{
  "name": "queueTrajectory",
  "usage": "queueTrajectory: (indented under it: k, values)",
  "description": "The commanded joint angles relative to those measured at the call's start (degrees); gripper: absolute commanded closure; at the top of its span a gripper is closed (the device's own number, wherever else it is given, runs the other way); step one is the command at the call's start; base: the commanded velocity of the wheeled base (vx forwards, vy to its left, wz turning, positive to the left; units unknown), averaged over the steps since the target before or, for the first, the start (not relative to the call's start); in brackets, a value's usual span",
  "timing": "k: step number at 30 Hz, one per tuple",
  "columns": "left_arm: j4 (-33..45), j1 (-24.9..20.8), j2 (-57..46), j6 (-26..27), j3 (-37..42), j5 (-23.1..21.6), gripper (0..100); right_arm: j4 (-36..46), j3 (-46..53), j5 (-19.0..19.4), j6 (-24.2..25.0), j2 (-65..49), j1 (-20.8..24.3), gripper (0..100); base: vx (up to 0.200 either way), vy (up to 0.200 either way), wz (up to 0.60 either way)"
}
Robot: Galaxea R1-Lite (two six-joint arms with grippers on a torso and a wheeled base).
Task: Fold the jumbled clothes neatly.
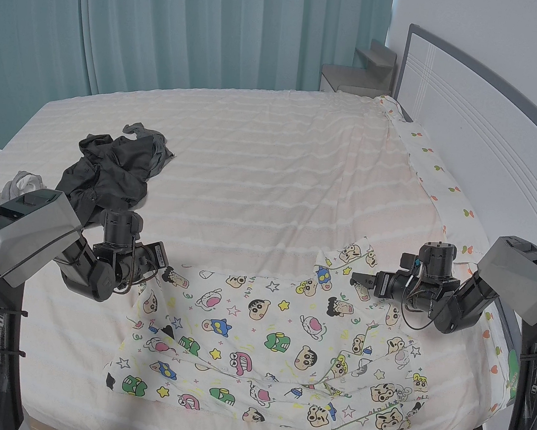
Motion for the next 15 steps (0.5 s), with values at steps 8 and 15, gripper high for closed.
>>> queueTrajectory:
  k: [8, 15]
  values:
    - [0.1, -0.8, -0.4, 0.0, 0.3, 0.1, 100, 1.9, -1.8, 0.3, -0.9, 0.4, 1.8, 100, 0.0, 0.0, 0.0]
    - [0.1, -0.8, -0.5, 0.0, 0.5, 0.2, 100, 6.8, -5.0, 1.9, -0.9, 1.7, 1.2, 100, 0.0, 0.0, 0.0]
